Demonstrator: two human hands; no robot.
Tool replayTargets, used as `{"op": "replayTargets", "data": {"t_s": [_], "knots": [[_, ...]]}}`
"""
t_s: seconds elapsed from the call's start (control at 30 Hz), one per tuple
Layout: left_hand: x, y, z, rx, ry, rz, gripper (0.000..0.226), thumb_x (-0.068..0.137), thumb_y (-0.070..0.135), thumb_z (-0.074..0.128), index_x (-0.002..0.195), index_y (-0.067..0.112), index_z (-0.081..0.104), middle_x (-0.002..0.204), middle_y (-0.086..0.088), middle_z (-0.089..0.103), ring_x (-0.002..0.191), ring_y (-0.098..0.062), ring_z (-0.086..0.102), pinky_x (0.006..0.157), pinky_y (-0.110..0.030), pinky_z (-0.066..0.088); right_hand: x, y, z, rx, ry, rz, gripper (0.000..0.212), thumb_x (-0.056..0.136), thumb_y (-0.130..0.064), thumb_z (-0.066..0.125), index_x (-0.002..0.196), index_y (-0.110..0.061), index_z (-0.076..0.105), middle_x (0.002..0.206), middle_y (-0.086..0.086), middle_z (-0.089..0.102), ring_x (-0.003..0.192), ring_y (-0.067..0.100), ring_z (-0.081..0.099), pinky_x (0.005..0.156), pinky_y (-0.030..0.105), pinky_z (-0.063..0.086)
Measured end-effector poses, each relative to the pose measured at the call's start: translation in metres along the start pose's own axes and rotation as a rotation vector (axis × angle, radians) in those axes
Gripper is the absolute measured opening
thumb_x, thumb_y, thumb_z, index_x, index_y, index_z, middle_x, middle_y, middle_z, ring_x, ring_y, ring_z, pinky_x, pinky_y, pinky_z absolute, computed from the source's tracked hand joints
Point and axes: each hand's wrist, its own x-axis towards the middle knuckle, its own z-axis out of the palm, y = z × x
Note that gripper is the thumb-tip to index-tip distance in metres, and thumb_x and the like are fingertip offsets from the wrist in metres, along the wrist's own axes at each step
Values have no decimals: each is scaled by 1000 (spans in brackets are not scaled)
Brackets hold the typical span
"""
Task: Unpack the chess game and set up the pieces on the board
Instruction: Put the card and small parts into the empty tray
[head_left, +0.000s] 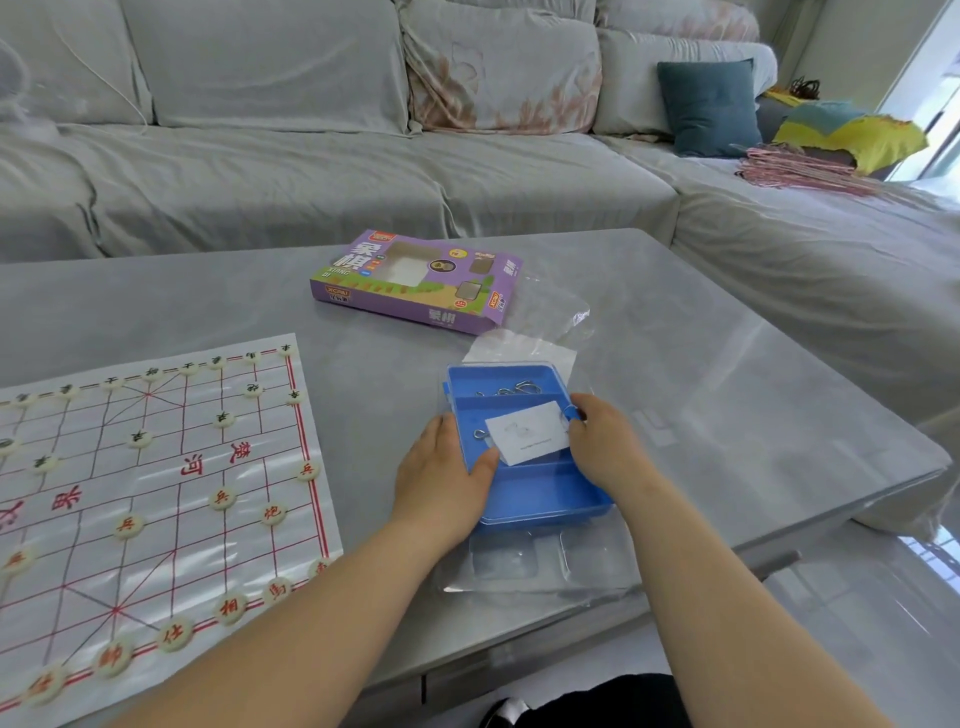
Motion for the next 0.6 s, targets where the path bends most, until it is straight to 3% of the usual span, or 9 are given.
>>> {"op": "replayTargets", "data": {"t_s": [0.1, 0.2, 0.3, 0.37, 0.47, 0.6], "knots": [[7, 0, 2, 149, -91, 11, 52, 94, 38, 36, 139, 14, 27, 143, -4, 32, 132, -22, 28, 108, -37, 24, -3, 10, -3, 84, 47, 4, 37, 97, -12, 34, 134, -9, 41, 133, 9, 49, 119, 25, 45, 87, 26, 36], [12, 0, 2, 250, -156, 11, 54, 95, 39, 31, 140, 11, 24, 148, -5, 25, 136, -21, 20, 111, -36, 19, -3, 20, -2, 81, 99, -11, 38, 97, -14, 36, 134, -10, 41, 133, 9, 49, 120, 24, 43, 96, 28, 34], [13, 2, 1, 321, -196, 9, 57, 96, 39, 29, 144, 11, 15, 152, -6, 15, 139, -21, 13, 113, -36, 15, -3, 23, 4, -62, 108, -60, 39, 97, -15, 36, 135, -12, 40, 140, 8, 39, 127, 25, 31, 102, 25, 21], [10, 3, 1, 380, -231, 14, 59, 97, 38, 27, 145, 13, 5, 154, -5, 2, 141, -21, 4, 115, -36, 8, -5, 22, 10, -209, 75, -135, 42, 98, -18, 34, 140, -14, 32, 149, 7, 25, 134, 25, 21, 105, 23, 12], [8, 4, 1, 384, -238, -3, 61, 97, 38, 27, 145, 15, -2, 154, -3, -9, 142, -19, -5, 114, -33, 1, -5, 21, 19, -409, -11, -191, 50, 99, -29, 26, 146, -21, 12, 156, -3, 1, 143, 21, 3, 115, 33, 6], [6, 4, 4, 327, -214, -20, 64, 96, 38, 34, 145, 18, -2, 154, -3, -9, 142, -19, -4, 114, -32, 4, -4, 22, 25, -567, -60, -171, 51, 99, -35, 15, 147, -22, 0, 156, -5, -7, 143, 20, -10, 116, 40, 0]]}}
